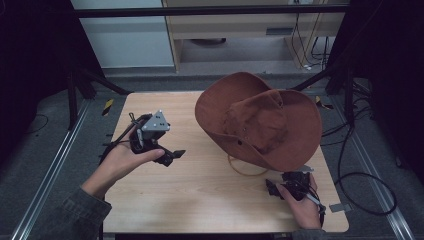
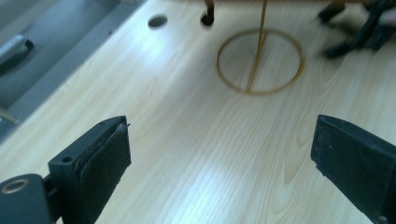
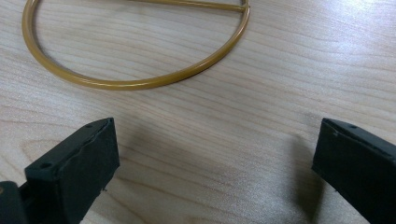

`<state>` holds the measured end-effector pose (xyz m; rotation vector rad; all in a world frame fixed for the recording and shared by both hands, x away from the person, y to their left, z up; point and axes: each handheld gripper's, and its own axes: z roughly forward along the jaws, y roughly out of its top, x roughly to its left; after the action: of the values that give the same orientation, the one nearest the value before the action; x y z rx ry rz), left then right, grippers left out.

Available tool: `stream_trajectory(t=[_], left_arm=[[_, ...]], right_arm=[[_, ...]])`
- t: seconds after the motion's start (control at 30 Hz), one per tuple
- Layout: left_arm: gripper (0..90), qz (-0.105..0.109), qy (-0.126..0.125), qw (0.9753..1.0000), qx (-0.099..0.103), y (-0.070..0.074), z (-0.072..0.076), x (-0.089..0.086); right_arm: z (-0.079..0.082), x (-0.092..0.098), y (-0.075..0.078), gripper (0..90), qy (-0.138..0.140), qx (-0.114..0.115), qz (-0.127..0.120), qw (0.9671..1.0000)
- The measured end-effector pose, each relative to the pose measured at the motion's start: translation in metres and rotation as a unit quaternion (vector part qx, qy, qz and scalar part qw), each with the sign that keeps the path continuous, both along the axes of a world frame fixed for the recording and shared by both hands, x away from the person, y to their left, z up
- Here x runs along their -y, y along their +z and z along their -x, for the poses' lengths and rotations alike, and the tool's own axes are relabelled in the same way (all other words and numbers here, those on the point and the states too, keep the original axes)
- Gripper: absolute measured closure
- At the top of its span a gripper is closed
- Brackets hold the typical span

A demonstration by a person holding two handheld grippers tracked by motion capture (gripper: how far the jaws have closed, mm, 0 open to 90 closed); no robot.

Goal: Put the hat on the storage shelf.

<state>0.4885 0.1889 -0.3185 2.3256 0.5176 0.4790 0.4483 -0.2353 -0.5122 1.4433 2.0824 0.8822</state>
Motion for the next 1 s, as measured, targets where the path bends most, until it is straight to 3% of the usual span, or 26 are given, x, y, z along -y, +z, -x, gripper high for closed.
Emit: stream_trajectory(t=[0.13, 0.17, 0.23, 0.3, 0.33, 0.4, 0.47, 0.53, 0.67, 0.8, 1.0], left_arm=[[4.2, -0.014, 0.006, 0.9998, -0.009, -0.027, -0.001, -0.004], [4.2, -0.012, 0.007, 0.9998, -0.015, -0.034, -0.002, -0.005], [4.2, -0.014, 0.010, 0.9997, -0.020, -0.047, -0.001, -0.006], [4.3, -0.017, 0.012, 0.9994, -0.027, -0.062, -0.001, -0.008], [4.4, -0.017, 0.016, 0.9993, -0.029, -0.069, 0.000, -0.009], [4.6, -0.020, 0.025, 0.9989, -0.035, -0.082, 0.001, -0.012], [4.6, -0.017, 0.035, 0.9983, -0.043, -0.096, 0.003, -0.017], [4.9, -0.013, 0.046, 0.9976, -0.050, -0.110, 0.006, -0.024], [5.0, -0.002, 0.079, 0.9953, -0.057, -0.135, 0.009, -0.043], [5.1, 0.021, 0.111, 0.9910, -0.072, -0.159, 0.011, -0.062], [5.0, 0.031, 0.132, 0.9880, -0.074, -0.179, 0.015, -0.076]], right_arm=[[0.000, 0.000, 0.000, 0.4, -0.001, 0.000, 0.000, 1.0000], [0.001, -0.002, 0.000, 0.4, -0.006, -0.006, -0.011, 0.9999], [0.000, 0.000, 0.000, 0.4, -0.001, 0.000, 0.000, 1.0000], [0.001, -0.002, 0.000, 0.4, -0.005, -0.006, -0.010, 0.9999], [0.000, 0.000, 0.000, 0.4, 0.000, 0.000, 0.000, 1.0000], [0.001, -0.002, 0.000, 0.4, -0.005, -0.006, -0.010, 0.9999], [0.000, 0.000, 0.000, 0.4, -0.001, -0.001, -0.001, 1.0000], [0.000, -0.001, 0.000, 0.4, -0.003, -0.004, -0.007, 1.0000], [0.000, -0.001, 0.000, 0.4, -0.002, -0.003, -0.005, 1.0000], [0.000, -0.001, 0.000, 0.4, -0.003, -0.002, -0.005, 1.0000], [0.000, -0.001, 0.000, 0.4, -0.003, -0.002, -0.005, 1.0000]])
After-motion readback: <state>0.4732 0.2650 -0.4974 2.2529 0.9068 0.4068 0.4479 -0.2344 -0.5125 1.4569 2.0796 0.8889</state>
